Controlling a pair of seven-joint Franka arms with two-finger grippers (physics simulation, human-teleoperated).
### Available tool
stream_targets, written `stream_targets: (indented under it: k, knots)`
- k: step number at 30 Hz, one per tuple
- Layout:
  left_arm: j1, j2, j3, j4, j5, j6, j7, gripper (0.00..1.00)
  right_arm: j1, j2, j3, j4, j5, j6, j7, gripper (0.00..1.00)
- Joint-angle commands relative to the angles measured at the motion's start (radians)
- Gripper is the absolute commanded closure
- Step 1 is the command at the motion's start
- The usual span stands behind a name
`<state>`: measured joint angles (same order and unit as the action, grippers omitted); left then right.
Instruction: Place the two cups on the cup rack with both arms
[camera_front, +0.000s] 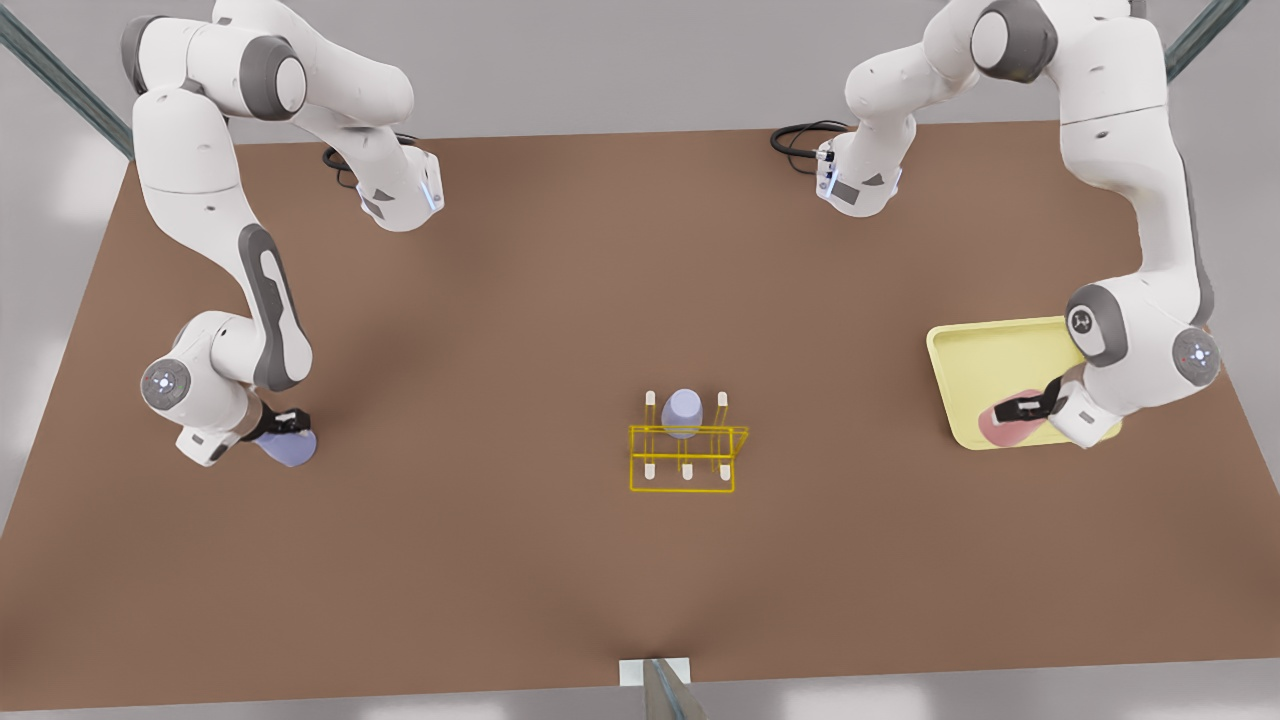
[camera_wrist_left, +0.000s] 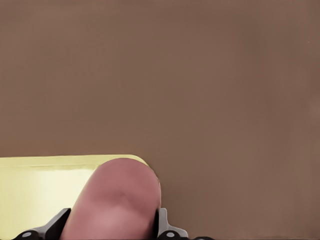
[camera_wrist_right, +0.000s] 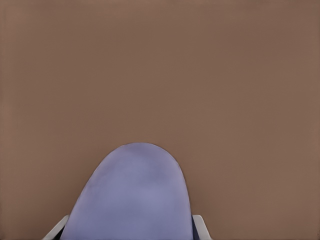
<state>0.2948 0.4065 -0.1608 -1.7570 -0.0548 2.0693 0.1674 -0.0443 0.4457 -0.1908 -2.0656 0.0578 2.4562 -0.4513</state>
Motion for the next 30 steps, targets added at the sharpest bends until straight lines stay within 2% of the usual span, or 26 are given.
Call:
stream_targets:
  k: [1,4,9,12,14,18,25,30]
  knots:
    - [-0.006,0.031,-0.094,0.065,-0.007,-0.109,-0.479,0.15,0.0,-0.005,0.008,0.005,0.011,-0.006,-0.038,0.14]
    - [-0.029,0.172,-0.206,0.244,-0.003,-0.107,-0.716,0.15,-0.002,-0.01,0.031,0.015,0.031,-0.011,-0.05,0.14]
    - [-0.201,0.333,-0.229,0.478,-0.007,-0.078,-0.977,0.15,-0.003,-0.016,0.132,0.068,0.123,-0.052,-0.052,0.14]
    - [-0.247,0.36,-0.232,0.518,-0.04,0.118,-1.028,0.15,0.006,-0.013,0.183,0.088,0.218,-0.057,-0.049,0.14]
    - [-0.263,0.377,-0.232,0.562,-0.063,0.166,-1.066,0.15,0.009,-0.009,0.217,0.107,0.281,-0.063,-0.049,0.14]
    - [-0.338,0.383,-0.235,0.565,-0.097,0.078,-1.063,0.14,0.06,-0.007,0.237,0.156,0.405,-0.128,-0.049,0.14]
    - [-0.378,0.449,-0.255,0.653,-0.115,0.08,-1.062,0.14,0.215,0.025,0.237,0.26,0.698,-0.155,-0.033,0.14]
    - [-0.395,0.443,-0.258,0.653,-0.105,-0.083,-1.059,0.14,0.302,0.082,0.237,0.384,0.82,-0.155,0.052,0.14]
